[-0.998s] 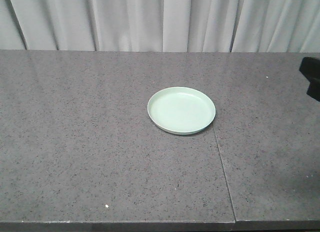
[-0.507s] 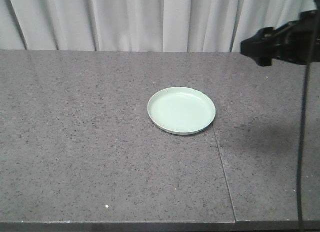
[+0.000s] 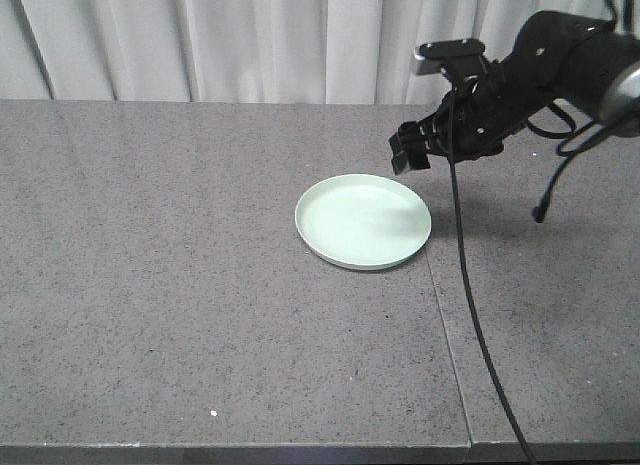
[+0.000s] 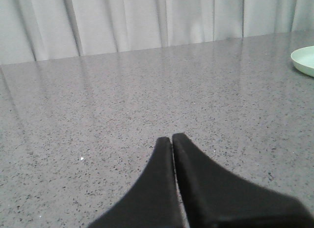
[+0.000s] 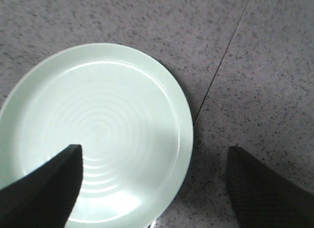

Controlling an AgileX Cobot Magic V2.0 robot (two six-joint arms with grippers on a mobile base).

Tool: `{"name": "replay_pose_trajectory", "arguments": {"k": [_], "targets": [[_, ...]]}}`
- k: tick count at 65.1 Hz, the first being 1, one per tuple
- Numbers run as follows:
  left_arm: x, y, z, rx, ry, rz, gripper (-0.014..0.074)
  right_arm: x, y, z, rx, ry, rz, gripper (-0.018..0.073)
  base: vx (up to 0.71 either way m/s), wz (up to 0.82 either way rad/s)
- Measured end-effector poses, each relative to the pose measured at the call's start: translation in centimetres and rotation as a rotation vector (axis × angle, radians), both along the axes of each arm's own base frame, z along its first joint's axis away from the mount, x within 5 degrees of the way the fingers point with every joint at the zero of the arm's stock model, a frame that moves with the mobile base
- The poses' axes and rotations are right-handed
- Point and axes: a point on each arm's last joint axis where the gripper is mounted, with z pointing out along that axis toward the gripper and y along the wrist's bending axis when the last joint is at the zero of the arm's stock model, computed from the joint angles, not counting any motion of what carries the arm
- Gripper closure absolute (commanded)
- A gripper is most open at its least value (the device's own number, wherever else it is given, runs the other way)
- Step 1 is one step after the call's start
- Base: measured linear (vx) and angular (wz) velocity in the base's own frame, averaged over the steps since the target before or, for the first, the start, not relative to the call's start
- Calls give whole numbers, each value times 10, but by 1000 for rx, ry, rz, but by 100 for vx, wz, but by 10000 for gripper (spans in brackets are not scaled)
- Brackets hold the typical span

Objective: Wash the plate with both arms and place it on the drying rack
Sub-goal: 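Move the right gripper down to the rim of the pale green plate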

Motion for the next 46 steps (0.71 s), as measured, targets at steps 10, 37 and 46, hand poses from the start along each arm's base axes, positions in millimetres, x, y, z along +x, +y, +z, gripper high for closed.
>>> {"name": "replay_pose_trajectory", "arguments": {"k": [10,37,46], "targets": [[0,0,0,0,0,0,603,18,-1,-18,-44,42,-33,-22,0,0],[0,0,0,0,0,0,603,35,1,-65,-79,139,-39,-22,0,0],[0,0,0,0,0,0,603,36,0,-73,-86,167,-36,2,0,0]]}}
